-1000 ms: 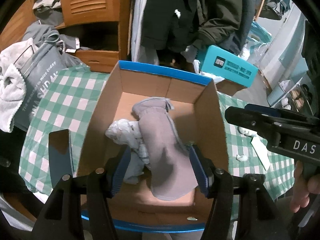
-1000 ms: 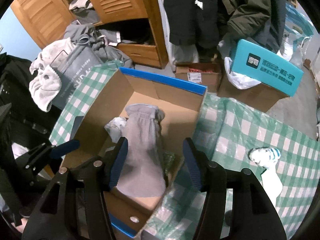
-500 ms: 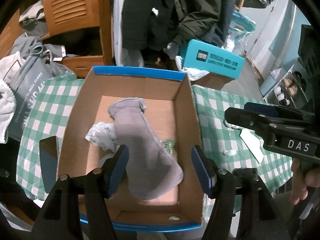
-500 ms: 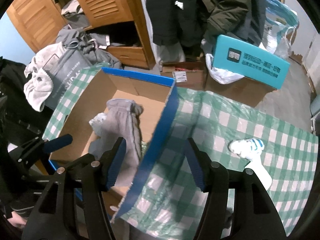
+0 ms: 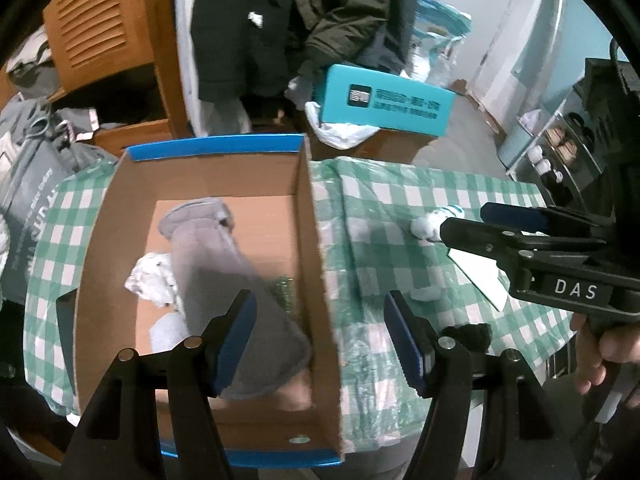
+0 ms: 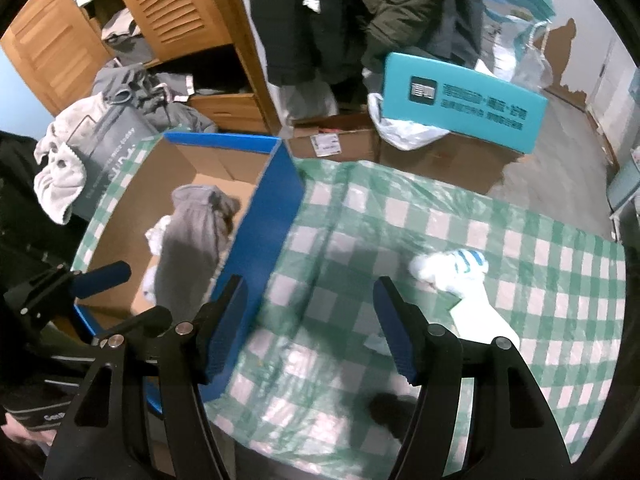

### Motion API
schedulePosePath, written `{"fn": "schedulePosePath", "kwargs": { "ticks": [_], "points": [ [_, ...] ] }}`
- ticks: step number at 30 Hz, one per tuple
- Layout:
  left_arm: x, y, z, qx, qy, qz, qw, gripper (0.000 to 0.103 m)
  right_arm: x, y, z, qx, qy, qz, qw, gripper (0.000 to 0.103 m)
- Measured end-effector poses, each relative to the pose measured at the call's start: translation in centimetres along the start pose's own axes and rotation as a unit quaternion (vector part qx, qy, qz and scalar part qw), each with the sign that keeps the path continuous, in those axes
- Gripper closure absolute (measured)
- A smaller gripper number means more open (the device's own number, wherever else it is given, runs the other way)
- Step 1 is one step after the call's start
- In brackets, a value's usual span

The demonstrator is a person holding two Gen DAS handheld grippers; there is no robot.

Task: Organize soft objects
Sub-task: 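Open both tools and withdraw them from the box back over the table, then lower the right tool onto the light green foam sheet and close on its edge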

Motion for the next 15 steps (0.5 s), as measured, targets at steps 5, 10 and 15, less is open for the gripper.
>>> {"fn": "schedulePosePath", "kwargs": {
  "ticks": [5, 10, 15],
  "points": [
    [-2.1, 0.1, 0.6, 0.005, -0.007, 0.018, 0.9998, 0.032, -2.5, -1.0, -0.1, 0.001, -0.004, 0.017, 1.000, 0.037],
    [-4.1, 0.3, 1.5, 0.014, -0.010, 0.032, 0.9993, 0.032, -5.5, -2.1, -0.1, 0.005, -0.004, 0.041, 0.999, 0.037],
    [-5.3, 0.6, 2.4, 0.022, -0.012, 0.039, 0.9989, 0.032, -8.0, -3.1, -0.3, 0.005, -0.005, 0.063, 0.998, 0.036]
  ]
}}
Point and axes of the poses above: each gripper's, at about its wrist camera, not at the fingertips, and z roughly the way its jaws point, x to its left, y to its top, the point moved 2 cm from there along z, roughly the way its jaws point, and after that the axes turned 9 degrees about x, right-handed, at the moved point
